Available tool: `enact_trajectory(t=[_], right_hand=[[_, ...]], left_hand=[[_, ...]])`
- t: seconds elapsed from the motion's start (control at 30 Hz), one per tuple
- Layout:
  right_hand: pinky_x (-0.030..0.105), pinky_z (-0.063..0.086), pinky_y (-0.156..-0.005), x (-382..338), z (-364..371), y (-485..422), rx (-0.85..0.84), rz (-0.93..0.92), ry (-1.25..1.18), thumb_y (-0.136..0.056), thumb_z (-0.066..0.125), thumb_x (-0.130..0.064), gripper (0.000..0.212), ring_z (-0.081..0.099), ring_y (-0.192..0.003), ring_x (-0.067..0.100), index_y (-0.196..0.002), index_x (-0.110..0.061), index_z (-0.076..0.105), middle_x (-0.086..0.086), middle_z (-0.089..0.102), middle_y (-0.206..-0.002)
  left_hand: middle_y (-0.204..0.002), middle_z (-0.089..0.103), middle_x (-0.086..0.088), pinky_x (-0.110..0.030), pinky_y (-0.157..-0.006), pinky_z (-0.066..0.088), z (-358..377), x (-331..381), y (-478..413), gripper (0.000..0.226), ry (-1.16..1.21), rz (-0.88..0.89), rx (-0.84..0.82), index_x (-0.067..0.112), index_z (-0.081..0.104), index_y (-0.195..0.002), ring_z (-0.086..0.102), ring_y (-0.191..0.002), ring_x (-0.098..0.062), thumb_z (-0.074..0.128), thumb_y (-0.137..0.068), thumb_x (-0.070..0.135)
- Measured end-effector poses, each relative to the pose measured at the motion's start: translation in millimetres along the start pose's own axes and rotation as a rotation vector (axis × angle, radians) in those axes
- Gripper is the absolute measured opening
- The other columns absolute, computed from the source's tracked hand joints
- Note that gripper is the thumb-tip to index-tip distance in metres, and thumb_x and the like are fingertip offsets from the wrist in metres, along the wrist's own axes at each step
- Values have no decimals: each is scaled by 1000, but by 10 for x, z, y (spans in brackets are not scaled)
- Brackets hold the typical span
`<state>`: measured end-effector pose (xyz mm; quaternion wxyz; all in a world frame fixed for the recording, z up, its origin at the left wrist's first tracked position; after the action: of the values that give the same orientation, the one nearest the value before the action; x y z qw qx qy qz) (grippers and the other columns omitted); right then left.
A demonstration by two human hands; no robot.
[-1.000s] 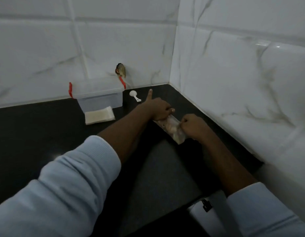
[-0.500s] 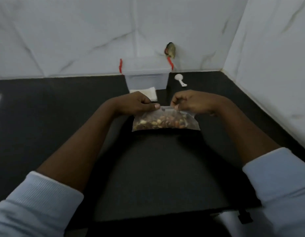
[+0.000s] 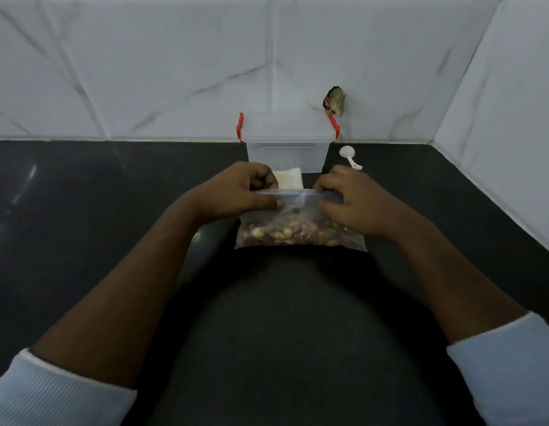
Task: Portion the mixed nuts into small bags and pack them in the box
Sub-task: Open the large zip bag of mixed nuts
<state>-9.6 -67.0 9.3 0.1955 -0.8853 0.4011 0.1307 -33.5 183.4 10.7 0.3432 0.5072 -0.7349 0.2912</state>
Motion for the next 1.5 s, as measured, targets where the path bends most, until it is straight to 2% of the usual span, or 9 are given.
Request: enact_trajectory(t=[0.2,0.4,0.6,0.87,0.97,1.07,1.23,1.33,1.5], right_hand=[[48,51,-65,-163,-23,67,60,-67,84,-89,58,-14,18,56,-71,14,-97,-26,47,-6,58,-84],[41,50,-84,-214,-46,72,128,-103,99,-89,54,-30,40,54,-99,19,-128,-21,58,-1,62,-109],[45,50,-63,-279,-110,96,234,-155,253,-96,56,-18,3,53,-72,16,-99,-18,56,-2,58,-87],[40,48,-88,-304,-198,137,315,-162,153,-95,61,-31,35,57,-98,20,-127,-16,60,0,63,-108],[46,52,-77,-273,-178,106,346,-214,276,-97,56,-25,22,58,-88,22,-107,-11,70,6,65,-98],[44,54,-72,-254,-179,80,366,-202,271,-99,61,-21,11,57,-84,17,-104,-13,67,4,65,-96],[40,40,-87,-273,-184,125,432,-198,292,-94,67,-28,33,50,-102,21,-125,-16,66,1,69,-111],[37,33,-82,-277,-170,136,461,-223,338,-94,58,-26,26,49,-98,21,-115,-17,71,-1,68,-102],[45,54,-84,-258,-218,123,501,-280,323,-98,64,-13,18,65,-95,30,-113,-6,70,13,72,-106]], left_hand=[[-100,69,2,-46,-87,58,-13,195,97,41,-153,107,96,27,61,-107,66,-92,-19,87,-77,16],[-93,64,19,-45,-106,35,73,309,146,29,-399,136,231,39,66,-109,58,-88,1,62,-82,49],[-87,61,15,-32,-85,18,141,387,160,12,-701,320,406,31,67,-101,53,-94,-11,68,-89,32],[-111,57,8,-37,-91,27,278,505,207,37,-693,356,447,25,65,-126,56,-99,-12,67,-91,39],[-97,63,12,-42,-87,29,312,553,227,30,-719,349,505,28,70,-111,58,-88,-12,52,-94,45],[-90,69,10,-38,-84,24,330,568,236,19,-751,386,625,24,70,-107,61,-86,-16,59,-93,31],[-106,62,7,-37,-90,25,338,577,230,32,-771,397,657,22,65,-118,54,-103,-19,72,-87,25],[-102,60,6,-41,-97,29,340,584,245,22,-769,435,667,23,70,-109,57,-100,-18,66,-90,33],[-93,72,10,-54,-122,13,351,740,263,25,-832,384,675,22,72,-101,67,-94,-13,53,-97,38]])
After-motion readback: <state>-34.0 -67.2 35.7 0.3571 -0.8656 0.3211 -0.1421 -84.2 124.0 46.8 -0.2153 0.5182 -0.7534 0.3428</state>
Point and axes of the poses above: each hand's wrist, its own y-axis away from the middle knuckle, its own z-axis out of the palm, x = y × z, the point moved 1 cm from there along -y, towards the middle knuckle
